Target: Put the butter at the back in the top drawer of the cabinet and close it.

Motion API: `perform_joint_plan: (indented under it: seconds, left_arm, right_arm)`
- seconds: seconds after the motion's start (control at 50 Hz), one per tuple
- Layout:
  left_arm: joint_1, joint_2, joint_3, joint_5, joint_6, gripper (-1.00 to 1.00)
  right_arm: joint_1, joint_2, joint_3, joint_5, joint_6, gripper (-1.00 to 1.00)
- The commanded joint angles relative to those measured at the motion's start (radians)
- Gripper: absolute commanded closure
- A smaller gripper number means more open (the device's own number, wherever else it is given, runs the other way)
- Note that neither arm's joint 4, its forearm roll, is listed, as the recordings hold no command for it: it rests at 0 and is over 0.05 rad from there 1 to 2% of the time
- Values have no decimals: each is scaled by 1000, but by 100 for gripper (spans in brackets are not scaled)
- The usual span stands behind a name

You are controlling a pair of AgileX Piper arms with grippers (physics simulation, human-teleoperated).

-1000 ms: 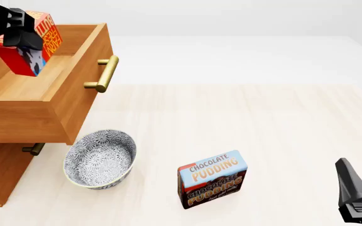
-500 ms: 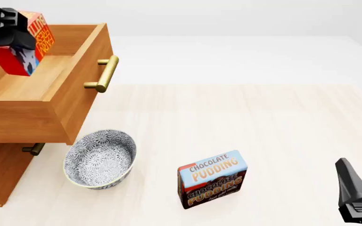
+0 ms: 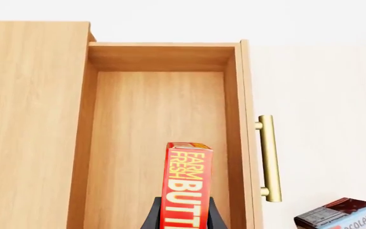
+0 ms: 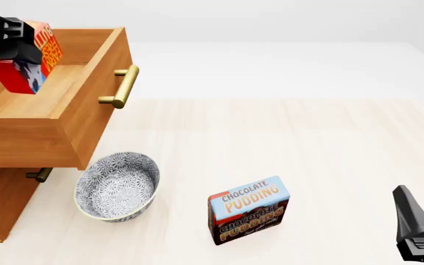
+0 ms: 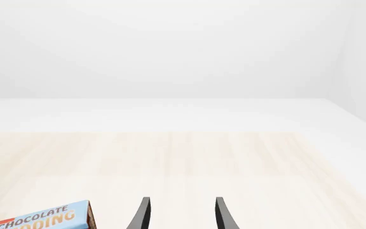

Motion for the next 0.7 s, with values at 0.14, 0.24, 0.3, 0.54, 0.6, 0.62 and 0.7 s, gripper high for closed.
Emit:
perform_joint_plan:
  seconds: [0.14,0.24,0.3,0.54,0.6,0.62,0.7]
  left_arm:
    - [16,4,6,-26,10,100]
    - [23,9,8,-30,12,100]
    - [26,14,3,-29,12,100]
    - [34,31,16,-45,12,100]
    - [32,36,22,-52,9,100]
    - [33,39,24,-55,7,100]
    - [33,46,35,-65,2,100]
  right_arm:
    - [0,0,0,0,0,-100]
    - [0,0,0,0,0,-100]
    - [0,0,0,0,0,-100]
    - [0,0,0,0,0,-100]
    - [0,0,0,0,0,-100]
    - [0,0,0,0,0,-100]
    - [0,0,0,0,0,-100]
